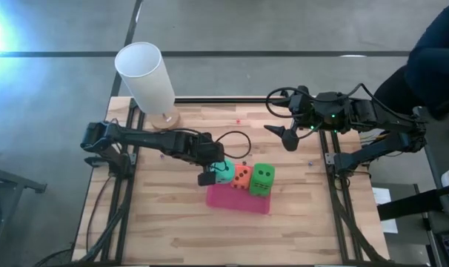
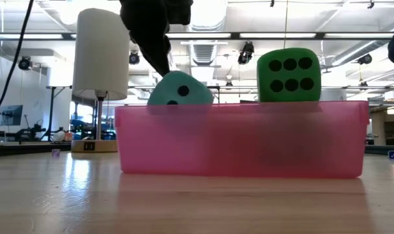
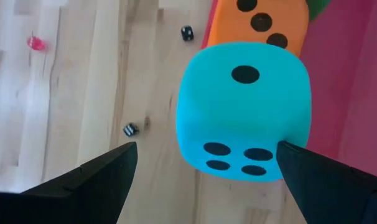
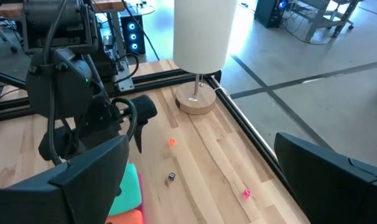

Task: Pick & Place Dice
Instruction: Put the large blue dice into the pink bin

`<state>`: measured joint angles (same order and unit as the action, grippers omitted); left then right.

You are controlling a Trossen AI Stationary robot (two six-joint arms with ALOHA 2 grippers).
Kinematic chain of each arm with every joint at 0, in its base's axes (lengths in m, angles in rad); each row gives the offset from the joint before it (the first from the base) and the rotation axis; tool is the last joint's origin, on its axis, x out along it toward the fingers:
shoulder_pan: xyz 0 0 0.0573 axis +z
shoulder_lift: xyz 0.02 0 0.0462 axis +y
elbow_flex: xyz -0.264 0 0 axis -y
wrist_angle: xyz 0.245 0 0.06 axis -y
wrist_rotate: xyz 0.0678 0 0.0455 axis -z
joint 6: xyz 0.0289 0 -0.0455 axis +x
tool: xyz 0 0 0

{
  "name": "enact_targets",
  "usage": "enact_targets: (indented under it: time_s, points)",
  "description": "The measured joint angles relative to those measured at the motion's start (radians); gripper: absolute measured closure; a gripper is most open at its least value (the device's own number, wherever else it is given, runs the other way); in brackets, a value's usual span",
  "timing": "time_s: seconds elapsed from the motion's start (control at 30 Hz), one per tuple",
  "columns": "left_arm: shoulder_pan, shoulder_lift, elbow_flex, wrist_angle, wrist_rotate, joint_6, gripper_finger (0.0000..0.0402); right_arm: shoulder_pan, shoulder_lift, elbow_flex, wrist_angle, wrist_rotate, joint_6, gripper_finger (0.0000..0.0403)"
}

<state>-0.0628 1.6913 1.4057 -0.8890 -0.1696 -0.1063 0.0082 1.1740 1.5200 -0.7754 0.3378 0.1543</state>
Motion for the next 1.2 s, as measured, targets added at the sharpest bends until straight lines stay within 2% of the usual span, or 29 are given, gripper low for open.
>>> enact_targets:
  time_s: [0.7,1.03,1.2]
  points:
    - [-0.004,-0.001,0.001,0.205,0.004,0.031,0.0019,0.0,0.0,0.0,0.0,0.0,0.0,0.0003]
    - [-0.006,-0.033,0.072,0.11,0.004,0.022,0.0018,0.0,0.0,0.0,0.0,0.0,0.0,0.0003]
    - [-0.004,-0.037,0.048,0.038,-0.054,0.001,0.0016,0.0,0.0,0.0,0.0,0.0,0.0,0.0003]
